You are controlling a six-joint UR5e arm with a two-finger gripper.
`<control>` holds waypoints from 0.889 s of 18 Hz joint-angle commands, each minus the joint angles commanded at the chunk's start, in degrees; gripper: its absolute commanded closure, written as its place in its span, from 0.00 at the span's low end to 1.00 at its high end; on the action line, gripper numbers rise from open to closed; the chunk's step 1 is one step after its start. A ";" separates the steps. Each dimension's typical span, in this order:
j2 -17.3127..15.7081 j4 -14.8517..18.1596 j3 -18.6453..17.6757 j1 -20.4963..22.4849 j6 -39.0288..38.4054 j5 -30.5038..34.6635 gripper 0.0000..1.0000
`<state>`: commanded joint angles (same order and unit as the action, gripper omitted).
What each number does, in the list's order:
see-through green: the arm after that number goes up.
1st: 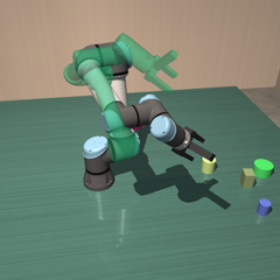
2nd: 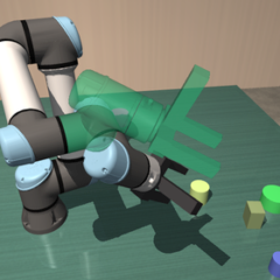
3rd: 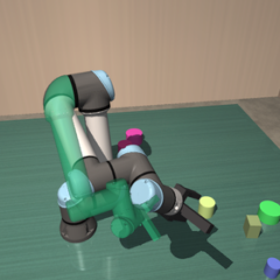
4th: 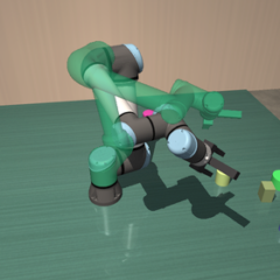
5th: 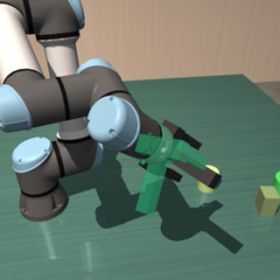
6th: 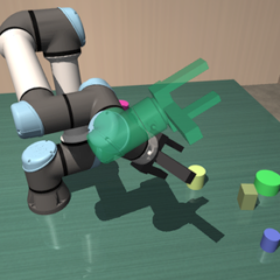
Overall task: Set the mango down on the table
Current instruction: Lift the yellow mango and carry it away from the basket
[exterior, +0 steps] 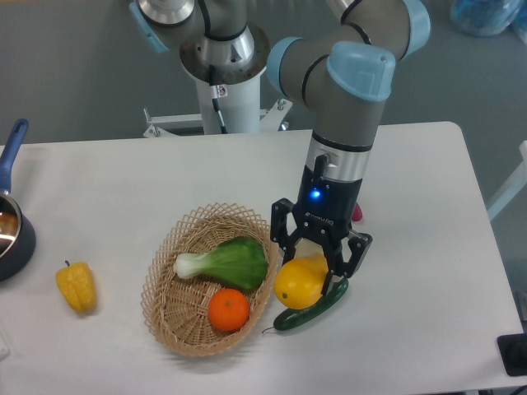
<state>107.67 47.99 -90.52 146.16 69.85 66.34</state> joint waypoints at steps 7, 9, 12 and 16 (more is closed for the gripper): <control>2.02 0.26 -0.62 0.61 9.58 11.42 0.49; 2.63 0.35 -0.62 2.63 11.79 12.93 0.49; 5.17 0.18 0.69 4.21 12.06 13.20 0.49; 6.50 0.35 0.26 5.80 11.80 13.20 0.49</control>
<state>114.17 48.34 -90.26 151.96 81.65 79.54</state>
